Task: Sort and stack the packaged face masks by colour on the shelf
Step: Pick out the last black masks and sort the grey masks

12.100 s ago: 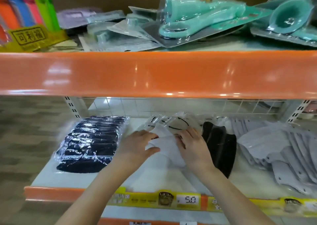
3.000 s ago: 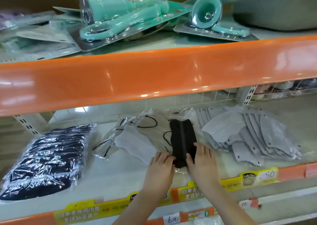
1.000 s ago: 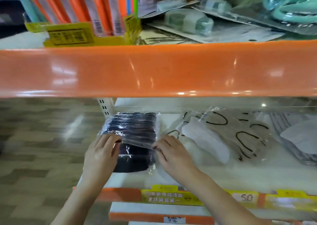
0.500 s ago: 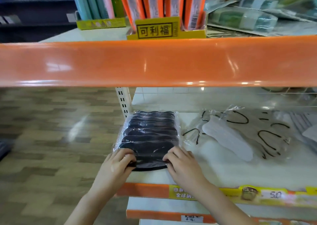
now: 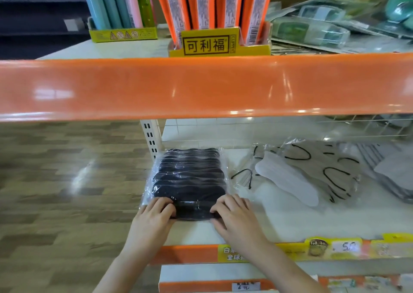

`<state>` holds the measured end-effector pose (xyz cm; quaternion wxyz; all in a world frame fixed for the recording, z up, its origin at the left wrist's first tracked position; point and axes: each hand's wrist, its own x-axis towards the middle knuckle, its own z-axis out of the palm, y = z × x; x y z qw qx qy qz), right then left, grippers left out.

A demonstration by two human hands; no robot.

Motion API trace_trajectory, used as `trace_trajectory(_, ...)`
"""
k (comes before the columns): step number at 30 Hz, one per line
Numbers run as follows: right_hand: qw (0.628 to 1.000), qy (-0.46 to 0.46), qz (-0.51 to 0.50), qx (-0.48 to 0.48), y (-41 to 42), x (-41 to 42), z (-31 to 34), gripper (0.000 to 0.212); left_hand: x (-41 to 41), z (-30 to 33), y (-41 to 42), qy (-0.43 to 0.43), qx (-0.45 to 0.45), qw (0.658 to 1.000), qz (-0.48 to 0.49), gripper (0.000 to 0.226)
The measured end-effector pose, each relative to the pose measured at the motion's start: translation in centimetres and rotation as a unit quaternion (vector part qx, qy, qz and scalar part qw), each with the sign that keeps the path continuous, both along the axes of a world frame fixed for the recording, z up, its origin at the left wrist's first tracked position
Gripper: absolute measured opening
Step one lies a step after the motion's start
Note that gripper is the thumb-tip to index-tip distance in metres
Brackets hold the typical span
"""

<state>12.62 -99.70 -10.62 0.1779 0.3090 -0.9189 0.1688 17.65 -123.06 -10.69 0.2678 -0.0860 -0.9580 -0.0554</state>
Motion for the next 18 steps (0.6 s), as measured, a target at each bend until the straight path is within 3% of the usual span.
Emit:
trace_trajectory(6,1.000,0.002,0.019,-0.008,0.1,0.0,0.0,0.023,0.1,-0.1,0.1,-0.035,0.005,0.999,0.006,0.032)
trace_trajectory(11,1.000,0.001,0.025,-0.002,0.0,0.2,0.1,0.028,0.4,-0.2,0.5,-0.049,0.008,0.999,0.008,0.067)
trace_trajectory(18,0.999,0.014,0.017,-0.023,0.2,0.4,0.7,0.027,-0.1,-0.2,2.9,0.007,0.033,0.999,0.002,0.061)
